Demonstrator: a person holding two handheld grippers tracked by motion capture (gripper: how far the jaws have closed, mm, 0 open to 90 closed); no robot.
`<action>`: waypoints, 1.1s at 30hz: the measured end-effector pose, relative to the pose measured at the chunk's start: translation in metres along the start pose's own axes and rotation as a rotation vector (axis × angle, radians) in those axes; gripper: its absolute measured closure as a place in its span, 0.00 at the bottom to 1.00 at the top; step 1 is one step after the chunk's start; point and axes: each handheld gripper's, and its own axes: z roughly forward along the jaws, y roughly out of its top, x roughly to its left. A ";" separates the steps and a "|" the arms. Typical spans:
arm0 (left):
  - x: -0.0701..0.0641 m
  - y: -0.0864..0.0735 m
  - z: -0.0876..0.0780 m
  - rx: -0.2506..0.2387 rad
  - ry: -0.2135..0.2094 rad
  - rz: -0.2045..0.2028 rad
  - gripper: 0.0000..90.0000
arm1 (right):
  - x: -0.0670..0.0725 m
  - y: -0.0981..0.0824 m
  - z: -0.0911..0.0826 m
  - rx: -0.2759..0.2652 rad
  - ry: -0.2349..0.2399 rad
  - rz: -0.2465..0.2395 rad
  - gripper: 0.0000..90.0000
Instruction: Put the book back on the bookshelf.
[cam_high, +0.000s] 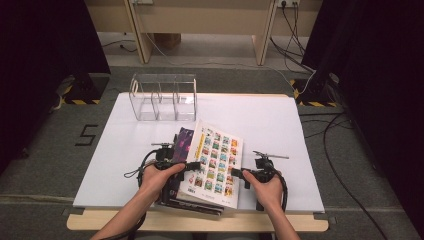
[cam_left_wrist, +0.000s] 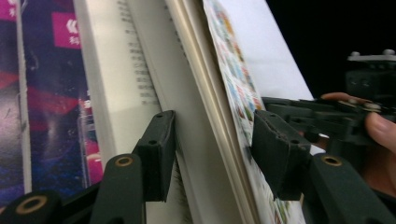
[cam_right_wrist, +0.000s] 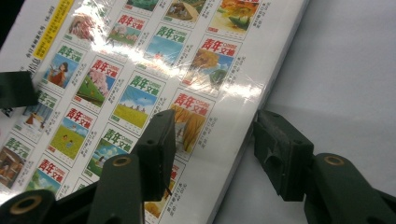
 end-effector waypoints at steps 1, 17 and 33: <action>-0.002 0.001 -0.003 -0.008 -0.005 0.004 0.55 | 0.000 0.000 0.000 0.000 -0.003 -0.002 0.54; -0.005 -0.012 0.004 0.041 -0.134 -0.068 0.57 | 0.004 0.001 0.000 0.010 -0.022 -0.014 0.52; 0.004 -0.011 0.009 0.064 -0.074 -0.044 0.64 | 0.002 0.002 0.001 0.017 -0.009 -0.007 0.50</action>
